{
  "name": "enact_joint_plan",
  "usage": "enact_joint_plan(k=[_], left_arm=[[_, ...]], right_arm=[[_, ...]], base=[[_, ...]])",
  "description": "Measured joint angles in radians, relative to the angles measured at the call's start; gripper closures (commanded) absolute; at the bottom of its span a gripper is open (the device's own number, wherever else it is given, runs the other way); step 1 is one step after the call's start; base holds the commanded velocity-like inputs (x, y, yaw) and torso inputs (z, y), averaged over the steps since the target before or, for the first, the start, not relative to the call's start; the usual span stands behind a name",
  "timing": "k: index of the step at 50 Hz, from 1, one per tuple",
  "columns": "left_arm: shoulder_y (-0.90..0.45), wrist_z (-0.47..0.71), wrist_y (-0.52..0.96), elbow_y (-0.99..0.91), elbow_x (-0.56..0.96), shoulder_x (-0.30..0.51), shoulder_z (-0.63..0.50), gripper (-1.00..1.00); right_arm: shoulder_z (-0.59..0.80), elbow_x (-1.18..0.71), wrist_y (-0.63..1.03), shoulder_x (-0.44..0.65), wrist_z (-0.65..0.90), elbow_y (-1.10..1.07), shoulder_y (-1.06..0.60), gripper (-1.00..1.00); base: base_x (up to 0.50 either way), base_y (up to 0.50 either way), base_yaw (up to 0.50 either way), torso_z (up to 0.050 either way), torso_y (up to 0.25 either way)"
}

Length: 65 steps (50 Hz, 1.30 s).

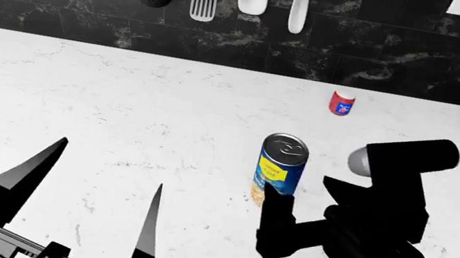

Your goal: Pick the cans from the counter and place them in their designated side in the cabinet.

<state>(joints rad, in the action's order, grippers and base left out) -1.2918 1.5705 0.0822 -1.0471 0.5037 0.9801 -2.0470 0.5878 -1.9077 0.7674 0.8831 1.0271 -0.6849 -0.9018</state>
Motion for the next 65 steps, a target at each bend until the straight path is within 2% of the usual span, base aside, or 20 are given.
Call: enact_joint_plan(k=[65], left_arm=[[-0.006,0.000,-0.005,0.000,-0.014,0.013,-0.012,-1.00]], right_arm=[[0.052,0.182,-0.007,-0.135,-0.159,0.214,-0.002,-1.00]], base=[[0.00,0.00,0.00,0.000,0.000]])
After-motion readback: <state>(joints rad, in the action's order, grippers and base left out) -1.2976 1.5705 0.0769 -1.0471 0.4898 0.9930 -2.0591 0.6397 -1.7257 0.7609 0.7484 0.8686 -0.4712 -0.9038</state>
